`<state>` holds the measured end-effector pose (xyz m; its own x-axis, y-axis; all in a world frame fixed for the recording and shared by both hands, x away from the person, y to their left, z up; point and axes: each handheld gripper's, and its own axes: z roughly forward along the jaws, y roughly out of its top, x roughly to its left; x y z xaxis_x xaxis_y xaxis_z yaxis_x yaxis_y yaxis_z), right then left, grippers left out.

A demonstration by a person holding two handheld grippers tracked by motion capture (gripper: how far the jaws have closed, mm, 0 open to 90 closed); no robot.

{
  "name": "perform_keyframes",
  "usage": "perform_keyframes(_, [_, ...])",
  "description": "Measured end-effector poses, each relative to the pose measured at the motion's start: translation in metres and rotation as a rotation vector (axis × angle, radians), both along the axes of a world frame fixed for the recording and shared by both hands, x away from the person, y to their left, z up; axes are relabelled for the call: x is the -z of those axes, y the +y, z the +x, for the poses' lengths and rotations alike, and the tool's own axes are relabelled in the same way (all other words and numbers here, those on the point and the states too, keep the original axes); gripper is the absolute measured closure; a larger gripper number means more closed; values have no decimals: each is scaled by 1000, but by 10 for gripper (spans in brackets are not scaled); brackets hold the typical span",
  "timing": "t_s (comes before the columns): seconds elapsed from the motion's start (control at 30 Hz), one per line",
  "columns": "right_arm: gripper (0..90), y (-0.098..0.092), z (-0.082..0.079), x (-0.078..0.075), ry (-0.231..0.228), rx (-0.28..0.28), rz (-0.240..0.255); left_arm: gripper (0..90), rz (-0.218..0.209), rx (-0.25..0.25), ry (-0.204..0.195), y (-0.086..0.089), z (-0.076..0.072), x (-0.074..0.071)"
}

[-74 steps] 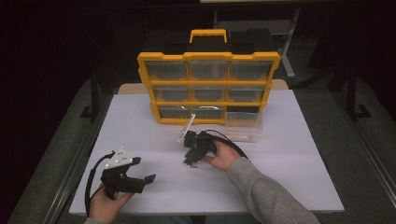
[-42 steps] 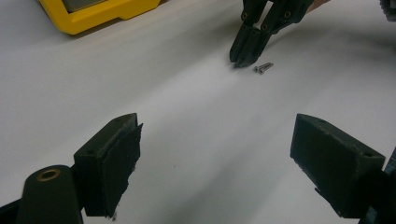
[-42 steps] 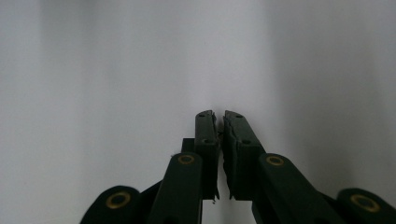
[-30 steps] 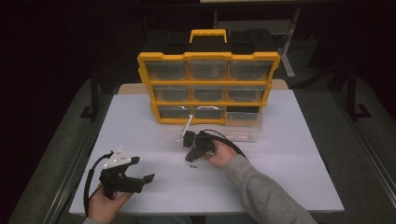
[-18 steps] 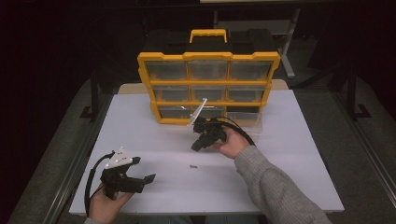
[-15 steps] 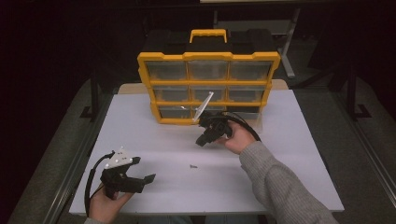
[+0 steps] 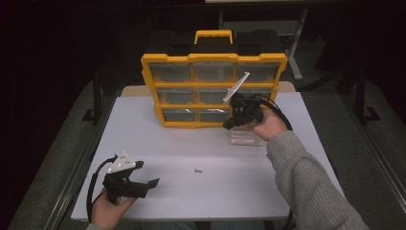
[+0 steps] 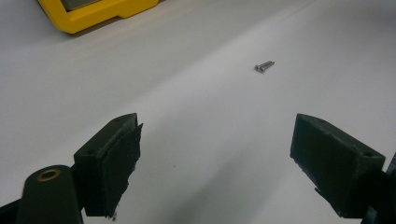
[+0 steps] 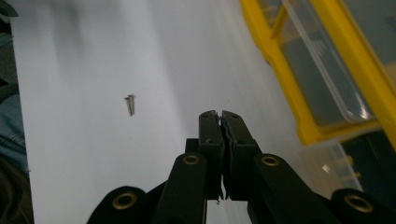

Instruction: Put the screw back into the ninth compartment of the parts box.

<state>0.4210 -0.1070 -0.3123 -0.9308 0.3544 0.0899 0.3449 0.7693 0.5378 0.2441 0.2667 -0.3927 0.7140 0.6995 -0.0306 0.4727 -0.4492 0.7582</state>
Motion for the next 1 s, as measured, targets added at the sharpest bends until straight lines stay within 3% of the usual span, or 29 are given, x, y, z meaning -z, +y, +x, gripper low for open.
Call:
perform_keyframes(0.37, [860, -36, 9, 8, 10, 102, -22, 157, 11, 7, 2, -2, 1, 1])
perform_keyframes(0.57, [856, -43, 13, 20, 30, 116, -27, 157, 3, 1, 8, -2, 1, 2])
perform_keyframes(0.7, [803, -45, 15, 26, 39, 129, -28, 157, 7, 2, 7, -1, 2, 2])
perform_keyframes(1.0, [774, -40, 7, 10, 14, 118, 13, 157, 9, 2, 7, -1, 2, 2])
